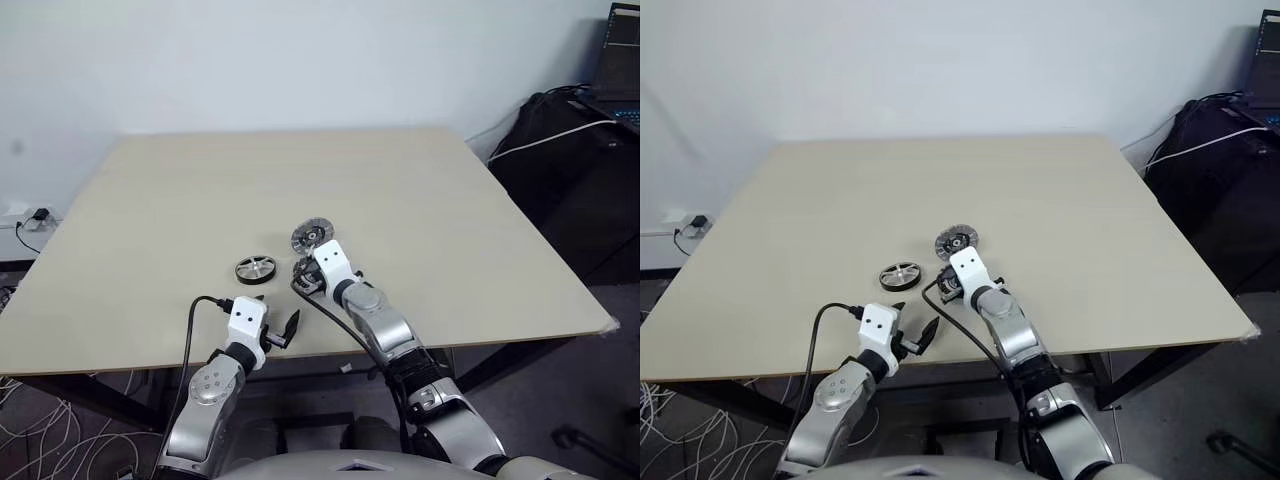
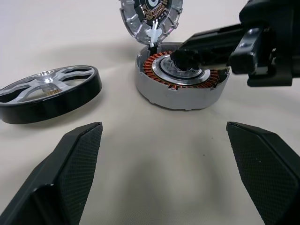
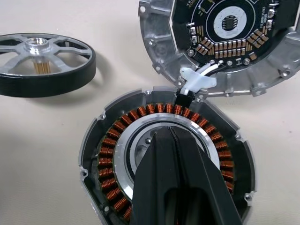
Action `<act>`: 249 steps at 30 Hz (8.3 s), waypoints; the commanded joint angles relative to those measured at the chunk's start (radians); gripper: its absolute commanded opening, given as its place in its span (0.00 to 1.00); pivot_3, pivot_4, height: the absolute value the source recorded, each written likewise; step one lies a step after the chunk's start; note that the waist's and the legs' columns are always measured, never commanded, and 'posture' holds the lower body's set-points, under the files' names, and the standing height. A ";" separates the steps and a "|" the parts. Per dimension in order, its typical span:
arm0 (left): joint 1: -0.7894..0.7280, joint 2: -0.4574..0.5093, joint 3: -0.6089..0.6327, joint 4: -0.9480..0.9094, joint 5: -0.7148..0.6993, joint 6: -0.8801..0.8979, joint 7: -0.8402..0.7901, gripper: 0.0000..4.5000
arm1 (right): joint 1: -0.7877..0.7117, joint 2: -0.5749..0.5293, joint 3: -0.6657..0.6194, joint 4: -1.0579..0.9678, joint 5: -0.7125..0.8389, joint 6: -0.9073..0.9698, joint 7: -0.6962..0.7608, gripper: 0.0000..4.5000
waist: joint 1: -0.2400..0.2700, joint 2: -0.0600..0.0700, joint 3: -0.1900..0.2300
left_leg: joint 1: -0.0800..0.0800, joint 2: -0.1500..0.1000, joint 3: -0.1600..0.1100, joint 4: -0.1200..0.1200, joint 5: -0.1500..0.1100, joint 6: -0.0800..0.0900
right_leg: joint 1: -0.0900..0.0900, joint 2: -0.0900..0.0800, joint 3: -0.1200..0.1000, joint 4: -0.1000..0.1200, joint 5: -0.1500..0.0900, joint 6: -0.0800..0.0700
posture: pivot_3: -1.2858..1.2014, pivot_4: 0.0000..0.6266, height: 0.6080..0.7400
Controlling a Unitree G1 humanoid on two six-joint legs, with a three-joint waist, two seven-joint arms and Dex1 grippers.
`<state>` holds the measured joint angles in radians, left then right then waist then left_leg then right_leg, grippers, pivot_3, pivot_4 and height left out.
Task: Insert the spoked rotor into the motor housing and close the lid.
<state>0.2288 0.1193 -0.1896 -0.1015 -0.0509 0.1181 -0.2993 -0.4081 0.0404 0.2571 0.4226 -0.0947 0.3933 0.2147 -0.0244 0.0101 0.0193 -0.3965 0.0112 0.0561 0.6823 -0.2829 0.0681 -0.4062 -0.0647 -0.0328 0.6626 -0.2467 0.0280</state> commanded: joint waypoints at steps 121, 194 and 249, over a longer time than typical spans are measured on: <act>-0.413 -0.338 0.482 0.419 -1.117 0.372 0.186 0.08 | 0.666 -0.217 -0.072 -0.972 0.281 0.134 0.068 0.00 | 0.018 -0.018 0.005 | 0.001 -0.002 -0.005 0.002 0.000 0.001 | 0.007 -0.002 -0.007 -0.005 0.000 0.000 | 0.52 0.00 1.00; -0.545 -0.305 0.433 0.606 -0.900 0.551 -0.141 0.66 | 0.698 -0.231 -0.077 -0.974 0.343 0.127 0.052 0.00 | 0.016 -0.018 0.008 | -0.003 -0.002 -0.007 0.002 0.001 0.001 | 0.007 0.002 -0.006 -0.007 0.000 0.000 | 0.52 0.00 1.00; -0.112 -0.066 0.036 0.085 -0.141 -0.165 -0.126 0.01 | 0.265 -0.115 -0.036 -0.528 0.160 0.131 -0.038 0.00 | 0.015 -0.008 0.005 | -0.005 -0.002 -0.004 0.001 0.001 0.001 | -0.001 -0.003 -0.004 -0.003 0.000 0.000 | 0.52 0.00 1.00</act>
<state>0.1339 0.0615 -0.1511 -0.0023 -0.1904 -0.0291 -0.4257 -0.1158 -0.0788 0.2190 -0.1044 0.0753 0.5309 0.1746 -0.0097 0.0017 0.0245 -0.4011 0.0092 0.0527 0.6831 -0.2819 0.0695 -0.4069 -0.0672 -0.0367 0.6592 -0.2463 0.0277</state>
